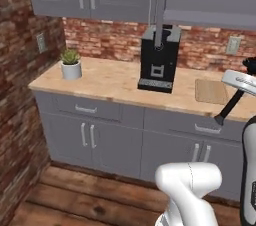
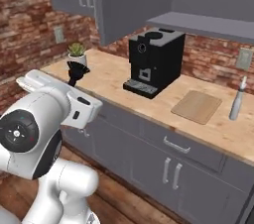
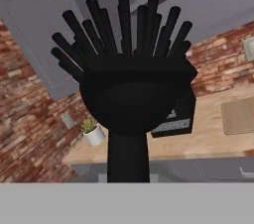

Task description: Grab the spray bottle from the cabinet, then place it next to the cutting board for sanitizing. Then grab the dish brush from the countertop next to the sink and place it next to the cutting board.

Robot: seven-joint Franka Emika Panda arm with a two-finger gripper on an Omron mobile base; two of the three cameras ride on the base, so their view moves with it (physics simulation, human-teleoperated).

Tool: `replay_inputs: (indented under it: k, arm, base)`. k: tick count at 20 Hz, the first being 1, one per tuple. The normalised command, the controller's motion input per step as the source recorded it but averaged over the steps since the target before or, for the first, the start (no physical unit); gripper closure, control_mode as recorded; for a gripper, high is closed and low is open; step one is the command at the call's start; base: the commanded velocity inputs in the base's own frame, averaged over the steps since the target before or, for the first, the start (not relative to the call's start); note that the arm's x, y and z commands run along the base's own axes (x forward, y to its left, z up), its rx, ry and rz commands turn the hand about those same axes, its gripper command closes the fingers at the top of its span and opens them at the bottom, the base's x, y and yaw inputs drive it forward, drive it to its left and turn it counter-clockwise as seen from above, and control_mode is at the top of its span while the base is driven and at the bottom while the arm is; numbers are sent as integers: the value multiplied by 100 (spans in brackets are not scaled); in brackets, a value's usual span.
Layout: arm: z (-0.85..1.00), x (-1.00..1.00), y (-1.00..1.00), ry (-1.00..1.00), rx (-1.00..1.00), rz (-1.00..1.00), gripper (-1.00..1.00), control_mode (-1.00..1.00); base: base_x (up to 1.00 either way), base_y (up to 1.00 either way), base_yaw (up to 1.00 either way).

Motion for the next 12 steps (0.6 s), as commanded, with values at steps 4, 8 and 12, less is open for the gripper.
replay_inputs:
  k: [4,8,12]
  arm:
    - [0,0,0,0,0,0,100,100]
    - [0,0,0,0,0,0,100,100]
    - [0,0,0,0,0,0,100,100]
  base:
    - [23,-24,-39]
    - [30,-3,-44]
    - [44,0,-42]
